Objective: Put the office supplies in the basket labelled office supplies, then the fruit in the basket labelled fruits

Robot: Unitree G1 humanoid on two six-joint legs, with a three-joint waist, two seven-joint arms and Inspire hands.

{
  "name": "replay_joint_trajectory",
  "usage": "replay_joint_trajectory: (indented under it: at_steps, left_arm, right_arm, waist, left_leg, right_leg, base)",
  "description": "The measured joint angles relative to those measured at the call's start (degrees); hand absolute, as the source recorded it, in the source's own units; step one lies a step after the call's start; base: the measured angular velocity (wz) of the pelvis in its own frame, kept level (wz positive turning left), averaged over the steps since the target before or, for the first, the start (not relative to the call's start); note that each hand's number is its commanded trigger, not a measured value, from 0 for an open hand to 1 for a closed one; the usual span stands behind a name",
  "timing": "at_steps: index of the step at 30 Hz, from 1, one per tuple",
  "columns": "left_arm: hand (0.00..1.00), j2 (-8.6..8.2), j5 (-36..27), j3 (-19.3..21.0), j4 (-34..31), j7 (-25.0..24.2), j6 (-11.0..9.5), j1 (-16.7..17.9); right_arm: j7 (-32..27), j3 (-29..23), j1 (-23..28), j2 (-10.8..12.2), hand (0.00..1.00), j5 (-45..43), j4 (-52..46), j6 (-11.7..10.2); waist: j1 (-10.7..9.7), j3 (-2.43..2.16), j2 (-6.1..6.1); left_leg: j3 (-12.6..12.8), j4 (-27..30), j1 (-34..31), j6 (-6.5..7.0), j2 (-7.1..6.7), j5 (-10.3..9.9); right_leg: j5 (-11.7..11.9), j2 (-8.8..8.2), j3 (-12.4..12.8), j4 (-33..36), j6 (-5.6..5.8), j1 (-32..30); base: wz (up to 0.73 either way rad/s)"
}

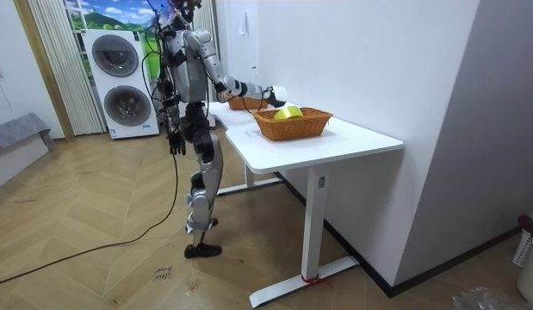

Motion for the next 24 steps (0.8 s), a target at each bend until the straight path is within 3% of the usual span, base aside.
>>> replay_joint_trajectory:
  at_steps: [6, 11, 17, 24]
  left_arm:
    - [0.00, 0.06, -0.1, -0.1, 0.0, 0.2, -0.6, -0.1]
    - [0.00, 0.15, 0.3, 0.0, 0.1, -0.1, -0.9, -0.2]
    - [0.00, 0.35, 1.0, -0.2, 1.4, -0.4, -0.4, -1.4]
    - [0.00, 0.63, 1.0, -0.4, 1.3, -1.4, 1.0, -1.8]
  right_arm:
    - [-1.7, -0.7, 0.0, -1.2, 1.00, -0.3, -8.1, 0.4]
    - [-1.0, -0.6, -0.2, -0.9, 1.00, -0.3, -11.8, 1.1]
    - [-0.1, 0.5, -4.8, -0.5, 1.00, -4.2, -12.4, 2.4]
    - [1.7, 6.2, -9.1, 0.6, 1.00, -8.4, -12.6, 5.7]
  waist:
    - [-0.7, -0.06, -0.89]
    - [-0.5, 0.30, -1.16]
    - [2.6, 0.29, -1.19]
    - [5.6, 0.30, -1.46]
  left_leg:
    - [1.0, -0.2, 0.7, 0.00, 0.16, 0.0]
    - [0.9, -0.5, 0.9, 0.01, 0.15, 0.0]
    - [0.9, -0.7, 0.7, -0.03, 0.17, 0.0]
    - [-0.5, -0.2, 0.3, -0.02, -0.04, 0.1]
  right_leg:
    - [0.0, 0.04, 1.3, 0.0, 0.00, 0.2]
    - [0.0, 0.02, 1.2, 0.1, 0.00, 0.5]
    - [0.0, 0.07, 1.2, 0.2, -0.01, -0.2]
    - [0.0, 0.01, -0.3, 0.1, 0.00, 0.0]
  base:
    - [-0.09]
    - [-0.01]
    - [-0.01]
    - [0.12]
